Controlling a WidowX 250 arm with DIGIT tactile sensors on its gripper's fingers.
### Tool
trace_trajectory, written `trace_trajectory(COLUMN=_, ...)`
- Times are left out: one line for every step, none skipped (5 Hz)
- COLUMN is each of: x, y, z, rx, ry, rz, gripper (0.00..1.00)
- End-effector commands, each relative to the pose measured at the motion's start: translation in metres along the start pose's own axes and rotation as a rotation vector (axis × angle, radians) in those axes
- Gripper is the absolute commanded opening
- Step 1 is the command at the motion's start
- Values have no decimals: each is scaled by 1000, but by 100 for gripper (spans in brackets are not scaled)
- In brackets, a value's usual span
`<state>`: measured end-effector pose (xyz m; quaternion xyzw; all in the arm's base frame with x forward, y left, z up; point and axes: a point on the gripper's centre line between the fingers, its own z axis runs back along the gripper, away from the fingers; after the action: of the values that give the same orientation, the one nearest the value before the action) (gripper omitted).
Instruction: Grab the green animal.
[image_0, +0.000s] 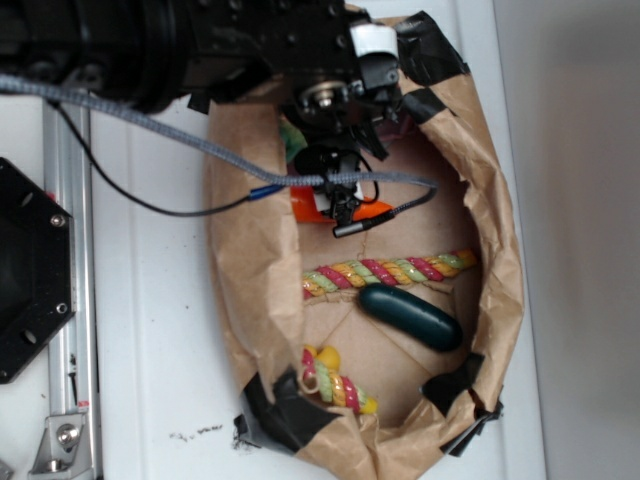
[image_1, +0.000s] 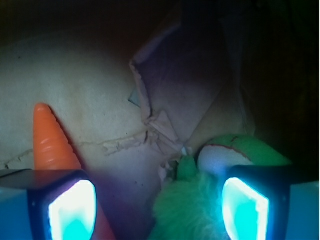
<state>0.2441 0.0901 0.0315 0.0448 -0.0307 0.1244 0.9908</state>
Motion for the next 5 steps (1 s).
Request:
trace_trajectory(x=-8, y=5, z=-5, rx=23, ry=20, rz=-12, gripper=0)
trace_trajectory(x=-8, y=4, z=13, rx=23, ry=13, rz=-7, gripper=0)
trace_trajectory(x=-3, y=12, z=49, rx=-17, ry=-51, rz=79, gripper=100)
trace_trajectory(x=1, y=20, z=44, rx=1, ry=-50, rz=188, gripper=100)
trace_trajectory(x=4, y=16, z=28, rx=27, ry=-15, rz=235, gripper=100)
